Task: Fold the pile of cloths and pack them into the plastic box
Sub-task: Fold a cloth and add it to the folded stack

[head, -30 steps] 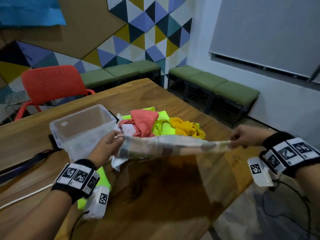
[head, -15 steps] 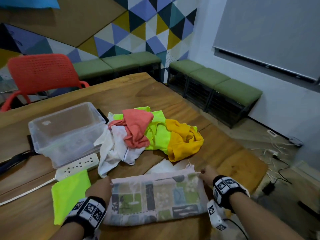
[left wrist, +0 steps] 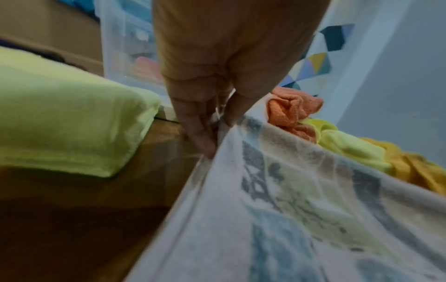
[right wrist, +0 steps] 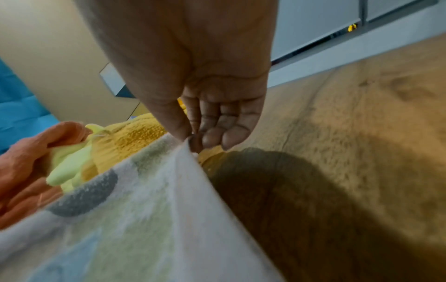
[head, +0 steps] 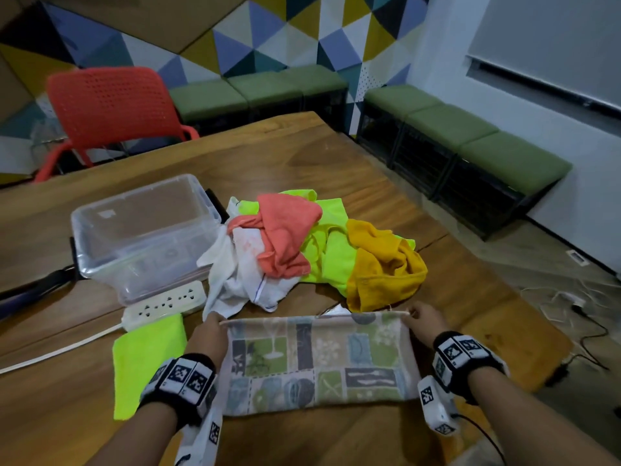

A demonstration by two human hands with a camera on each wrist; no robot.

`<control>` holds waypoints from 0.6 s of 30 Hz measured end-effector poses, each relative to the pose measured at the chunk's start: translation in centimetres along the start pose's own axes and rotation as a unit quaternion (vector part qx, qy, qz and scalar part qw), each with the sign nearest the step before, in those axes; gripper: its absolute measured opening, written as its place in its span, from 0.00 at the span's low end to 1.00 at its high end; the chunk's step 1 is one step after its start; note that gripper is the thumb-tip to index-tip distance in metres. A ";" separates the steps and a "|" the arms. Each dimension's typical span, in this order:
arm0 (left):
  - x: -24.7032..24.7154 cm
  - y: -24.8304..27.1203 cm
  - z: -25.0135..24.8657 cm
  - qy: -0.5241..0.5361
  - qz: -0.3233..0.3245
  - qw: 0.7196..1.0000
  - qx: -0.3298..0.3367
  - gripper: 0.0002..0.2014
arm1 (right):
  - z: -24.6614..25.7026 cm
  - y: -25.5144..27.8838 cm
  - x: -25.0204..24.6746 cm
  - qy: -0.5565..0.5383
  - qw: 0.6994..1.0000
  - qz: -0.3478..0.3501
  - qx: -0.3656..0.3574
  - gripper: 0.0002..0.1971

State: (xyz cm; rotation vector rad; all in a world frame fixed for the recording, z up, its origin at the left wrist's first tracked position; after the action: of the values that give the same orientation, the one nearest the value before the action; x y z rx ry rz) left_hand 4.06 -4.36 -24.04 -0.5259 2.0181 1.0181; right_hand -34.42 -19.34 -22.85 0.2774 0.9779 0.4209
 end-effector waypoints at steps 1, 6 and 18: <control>0.4 -0.1 0.3 0.013 0.013 1.000 -0.021 0.09 | 0.0 -0.2 0.3 -0.025 1.000 -0.001 0.000 0.08; 1.7 0.4 1.4 0.061 0.041 0.996 -0.054 0.09 | -0.6 -0.7 1.0 -0.113 0.993 -0.039 0.003 0.13; 1.6 3.8 3.2 0.187 -0.024 0.980 -0.063 0.05 | -2.4 1.1 2.3 -0.254 0.964 -0.018 0.080 0.03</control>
State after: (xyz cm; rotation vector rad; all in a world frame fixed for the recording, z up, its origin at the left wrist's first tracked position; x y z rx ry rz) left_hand 2.09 0.43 -24.65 -0.8857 2.2625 1.0836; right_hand -35.53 -17.25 -25.34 0.4872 0.5113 0.2188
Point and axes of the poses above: each hand's wrist, its own y-axis away from the middle knuckle, its own x-axis out of the palm, z = x × y, the point moved 8 cm from there along -y, towards the middle knuckle, and after that the axes turned 11 degrees about -x, right-handed, at the moved point
